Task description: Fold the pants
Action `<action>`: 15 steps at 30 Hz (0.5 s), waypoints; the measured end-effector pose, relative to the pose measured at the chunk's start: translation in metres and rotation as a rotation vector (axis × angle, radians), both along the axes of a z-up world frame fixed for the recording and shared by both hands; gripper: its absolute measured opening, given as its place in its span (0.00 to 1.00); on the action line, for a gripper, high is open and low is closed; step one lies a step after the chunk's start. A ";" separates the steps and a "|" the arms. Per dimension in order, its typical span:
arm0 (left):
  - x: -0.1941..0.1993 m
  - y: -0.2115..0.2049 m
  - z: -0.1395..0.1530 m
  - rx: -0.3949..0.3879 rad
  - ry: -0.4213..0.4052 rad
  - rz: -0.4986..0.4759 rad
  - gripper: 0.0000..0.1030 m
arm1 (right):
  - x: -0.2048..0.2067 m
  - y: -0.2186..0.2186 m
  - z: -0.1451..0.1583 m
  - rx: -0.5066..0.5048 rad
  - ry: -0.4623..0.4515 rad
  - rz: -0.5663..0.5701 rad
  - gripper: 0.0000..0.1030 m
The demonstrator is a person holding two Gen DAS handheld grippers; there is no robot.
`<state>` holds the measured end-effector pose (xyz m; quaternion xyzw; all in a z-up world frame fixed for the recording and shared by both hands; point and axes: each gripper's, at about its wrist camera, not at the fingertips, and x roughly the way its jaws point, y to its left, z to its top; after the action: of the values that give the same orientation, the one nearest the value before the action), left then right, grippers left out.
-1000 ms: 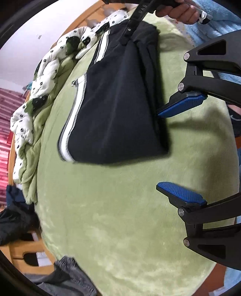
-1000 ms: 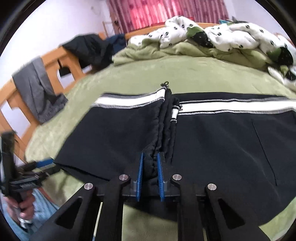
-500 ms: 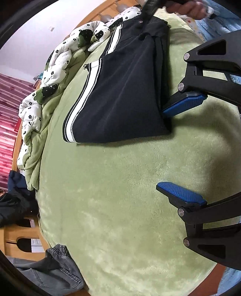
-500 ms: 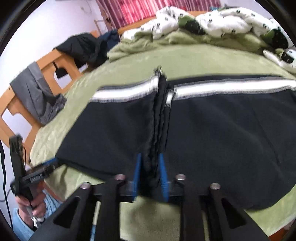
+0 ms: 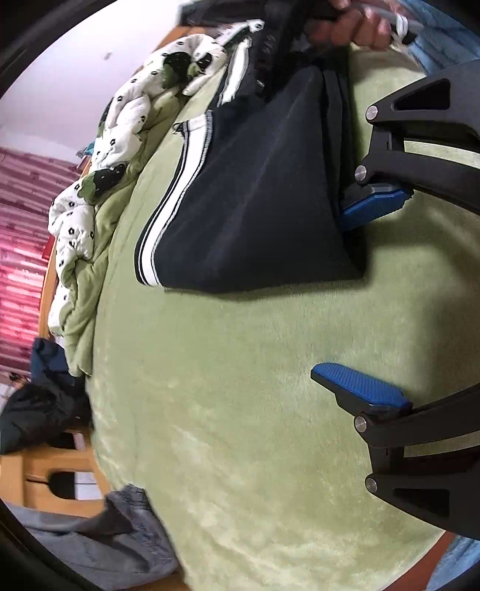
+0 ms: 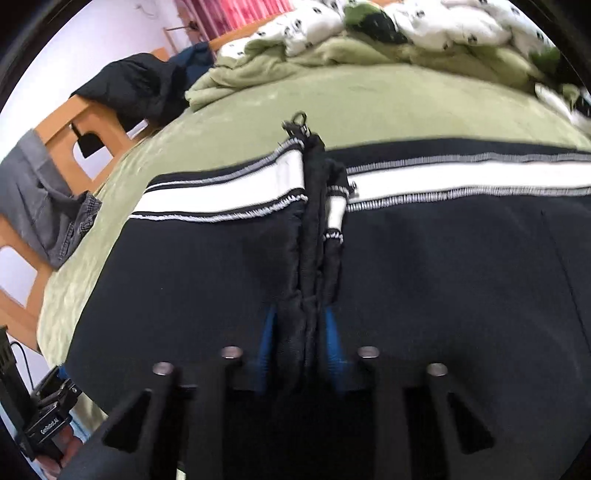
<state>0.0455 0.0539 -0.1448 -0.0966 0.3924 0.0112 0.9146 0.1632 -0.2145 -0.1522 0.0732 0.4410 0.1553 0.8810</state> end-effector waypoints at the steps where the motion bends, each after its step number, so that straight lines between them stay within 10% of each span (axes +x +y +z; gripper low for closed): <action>1: 0.000 -0.003 0.002 0.002 -0.003 -0.009 0.67 | -0.002 -0.002 0.003 0.009 -0.016 0.001 0.14; 6: 0.000 -0.009 0.007 -0.030 0.003 -0.054 0.67 | -0.016 -0.036 0.034 0.026 -0.148 -0.088 0.13; 15: -0.015 -0.013 0.022 -0.049 0.023 -0.163 0.68 | -0.012 -0.060 0.005 -0.068 -0.057 -0.128 0.20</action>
<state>0.0309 0.0413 -0.1233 -0.0865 0.4096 -0.0718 0.9053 0.1512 -0.2741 -0.1467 0.0669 0.4149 0.0859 0.9033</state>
